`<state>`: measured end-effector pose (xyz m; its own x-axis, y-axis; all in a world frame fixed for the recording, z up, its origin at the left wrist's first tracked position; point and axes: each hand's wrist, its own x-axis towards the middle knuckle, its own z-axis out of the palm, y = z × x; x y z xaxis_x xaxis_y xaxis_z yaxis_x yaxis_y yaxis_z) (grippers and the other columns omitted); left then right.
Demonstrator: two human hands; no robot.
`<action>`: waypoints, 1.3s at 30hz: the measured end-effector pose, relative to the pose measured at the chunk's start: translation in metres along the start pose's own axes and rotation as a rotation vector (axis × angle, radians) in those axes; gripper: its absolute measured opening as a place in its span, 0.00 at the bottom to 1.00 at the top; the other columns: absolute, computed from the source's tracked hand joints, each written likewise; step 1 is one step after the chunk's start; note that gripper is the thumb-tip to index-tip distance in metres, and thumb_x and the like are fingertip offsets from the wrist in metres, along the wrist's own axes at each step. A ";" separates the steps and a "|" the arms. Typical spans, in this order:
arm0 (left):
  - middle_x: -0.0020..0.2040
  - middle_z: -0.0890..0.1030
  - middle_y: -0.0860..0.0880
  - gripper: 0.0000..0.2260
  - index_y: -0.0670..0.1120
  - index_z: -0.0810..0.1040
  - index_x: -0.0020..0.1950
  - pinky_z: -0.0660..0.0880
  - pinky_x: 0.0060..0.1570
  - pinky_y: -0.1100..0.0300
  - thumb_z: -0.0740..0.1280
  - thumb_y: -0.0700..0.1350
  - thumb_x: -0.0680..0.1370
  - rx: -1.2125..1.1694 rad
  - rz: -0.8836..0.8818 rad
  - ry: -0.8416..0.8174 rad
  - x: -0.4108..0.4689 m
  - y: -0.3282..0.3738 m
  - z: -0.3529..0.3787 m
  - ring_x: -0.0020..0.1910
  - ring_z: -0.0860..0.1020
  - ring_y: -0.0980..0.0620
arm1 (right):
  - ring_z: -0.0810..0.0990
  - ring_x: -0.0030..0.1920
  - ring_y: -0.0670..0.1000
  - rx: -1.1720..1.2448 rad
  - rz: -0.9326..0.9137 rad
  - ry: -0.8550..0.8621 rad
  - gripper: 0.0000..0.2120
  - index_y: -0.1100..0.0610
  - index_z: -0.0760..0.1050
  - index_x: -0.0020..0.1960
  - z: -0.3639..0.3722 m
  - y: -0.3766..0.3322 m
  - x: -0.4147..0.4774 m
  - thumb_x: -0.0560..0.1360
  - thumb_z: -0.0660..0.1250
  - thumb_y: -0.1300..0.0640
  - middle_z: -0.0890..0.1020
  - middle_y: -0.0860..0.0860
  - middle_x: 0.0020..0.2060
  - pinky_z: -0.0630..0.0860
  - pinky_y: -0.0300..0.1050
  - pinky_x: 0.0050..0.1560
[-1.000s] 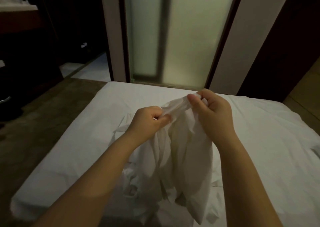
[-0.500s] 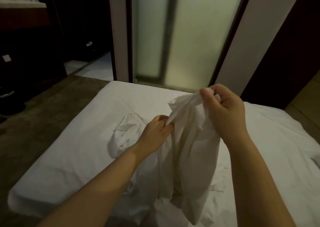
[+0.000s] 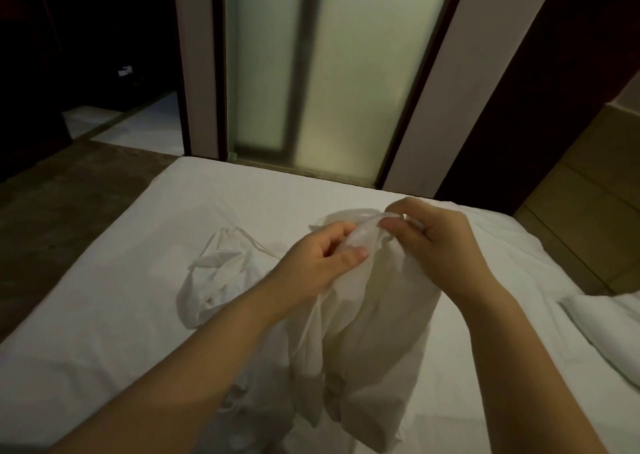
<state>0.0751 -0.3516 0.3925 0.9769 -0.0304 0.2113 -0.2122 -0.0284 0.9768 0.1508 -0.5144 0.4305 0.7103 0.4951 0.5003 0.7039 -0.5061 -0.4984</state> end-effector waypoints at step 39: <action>0.35 0.81 0.58 0.08 0.52 0.81 0.39 0.76 0.44 0.66 0.67 0.40 0.75 -0.034 0.027 0.328 -0.040 -0.007 0.014 0.39 0.78 0.59 | 0.73 0.39 0.38 -0.040 -0.272 0.105 0.15 0.59 0.80 0.48 0.035 -0.010 -0.052 0.75 0.60 0.50 0.80 0.46 0.39 0.68 0.21 0.40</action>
<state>0.0367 -0.3646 0.3762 0.9277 0.2928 0.2315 -0.2426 0.0017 0.9701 0.1072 -0.5106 0.3850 0.4893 0.5418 0.6835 0.8662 -0.3929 -0.3087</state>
